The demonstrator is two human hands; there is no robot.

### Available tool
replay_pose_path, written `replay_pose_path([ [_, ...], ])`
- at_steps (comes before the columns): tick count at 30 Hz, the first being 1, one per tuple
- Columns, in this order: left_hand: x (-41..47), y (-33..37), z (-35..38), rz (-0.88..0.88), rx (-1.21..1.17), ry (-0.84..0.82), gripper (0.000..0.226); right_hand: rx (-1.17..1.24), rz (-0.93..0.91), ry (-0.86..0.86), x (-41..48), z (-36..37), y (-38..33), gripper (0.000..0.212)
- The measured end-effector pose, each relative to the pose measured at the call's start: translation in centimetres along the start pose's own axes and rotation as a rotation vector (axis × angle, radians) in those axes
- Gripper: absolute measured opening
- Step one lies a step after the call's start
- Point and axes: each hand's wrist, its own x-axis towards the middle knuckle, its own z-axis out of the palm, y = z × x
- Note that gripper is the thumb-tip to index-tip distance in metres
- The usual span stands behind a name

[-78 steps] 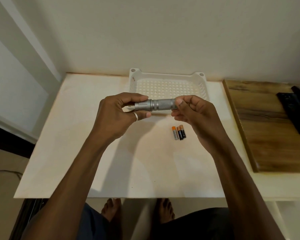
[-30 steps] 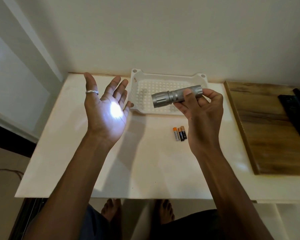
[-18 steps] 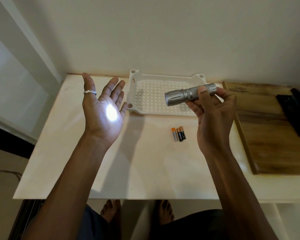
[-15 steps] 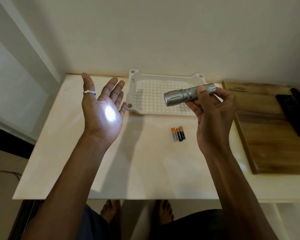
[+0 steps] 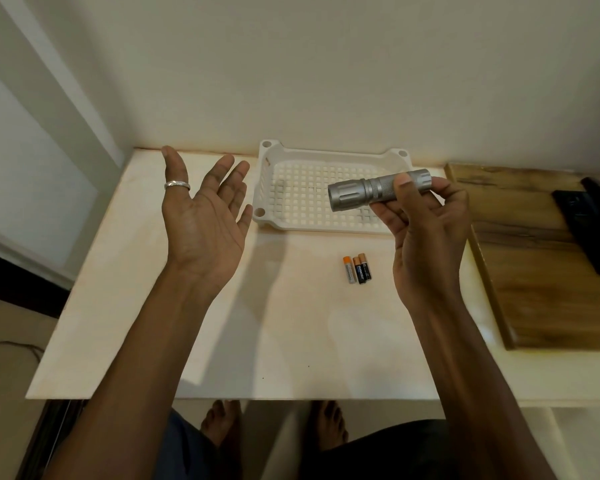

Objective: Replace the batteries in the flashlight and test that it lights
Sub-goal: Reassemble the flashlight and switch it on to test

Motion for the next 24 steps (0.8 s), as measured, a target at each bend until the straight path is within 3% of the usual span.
replay_pose_path([
  [20, 0.15, -0.25, -0.12, -0.036, -0.022, -0.009, 0.082, -0.070, -0.026, -0.037, -0.26, 0.34, 0.25, 0.019],
  [24, 0.29, -0.21, -0.08, -0.048, -0.063, -0.022, 0.084, -0.064, -0.008, -0.057, -0.51, 0.71, 0.27, 0.029],
])
